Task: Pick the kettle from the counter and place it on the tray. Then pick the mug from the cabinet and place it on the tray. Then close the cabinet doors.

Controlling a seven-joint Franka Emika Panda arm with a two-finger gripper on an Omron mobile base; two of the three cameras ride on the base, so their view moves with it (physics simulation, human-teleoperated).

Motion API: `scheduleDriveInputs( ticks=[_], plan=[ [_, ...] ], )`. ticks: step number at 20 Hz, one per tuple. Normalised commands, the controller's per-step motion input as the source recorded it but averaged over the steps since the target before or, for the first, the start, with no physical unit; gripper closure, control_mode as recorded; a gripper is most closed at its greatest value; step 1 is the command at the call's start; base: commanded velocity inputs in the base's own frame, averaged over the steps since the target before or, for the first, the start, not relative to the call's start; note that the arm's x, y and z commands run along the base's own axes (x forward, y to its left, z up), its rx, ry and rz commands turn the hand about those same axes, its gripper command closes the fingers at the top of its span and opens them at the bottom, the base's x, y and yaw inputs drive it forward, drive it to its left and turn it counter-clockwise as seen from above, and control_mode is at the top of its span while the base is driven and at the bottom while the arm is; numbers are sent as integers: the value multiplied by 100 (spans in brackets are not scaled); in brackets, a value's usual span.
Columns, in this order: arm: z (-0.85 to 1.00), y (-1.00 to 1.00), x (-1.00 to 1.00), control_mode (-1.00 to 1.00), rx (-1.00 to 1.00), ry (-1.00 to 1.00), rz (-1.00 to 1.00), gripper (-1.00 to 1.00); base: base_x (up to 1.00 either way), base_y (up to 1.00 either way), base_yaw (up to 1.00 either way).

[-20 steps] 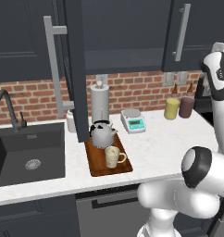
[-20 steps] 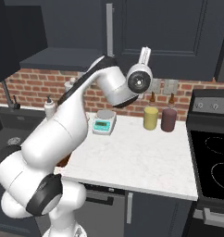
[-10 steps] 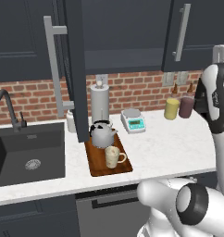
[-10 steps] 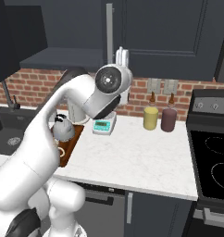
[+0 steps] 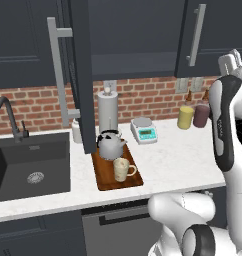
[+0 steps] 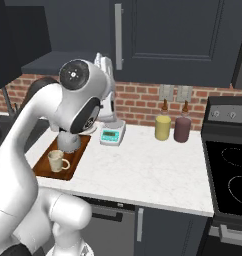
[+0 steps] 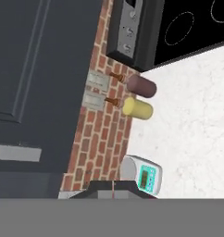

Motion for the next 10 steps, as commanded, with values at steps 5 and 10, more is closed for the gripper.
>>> scheduleDriveInputs(
  ticks=[5, 10],
  plan=[
    [-1, 37, -43, -100, -3, 13, 17, 100, 0, 0, 0],
    [0, 60, -35, -100, -4, 13, 20, 100, 0, 0, 0]
  ],
)
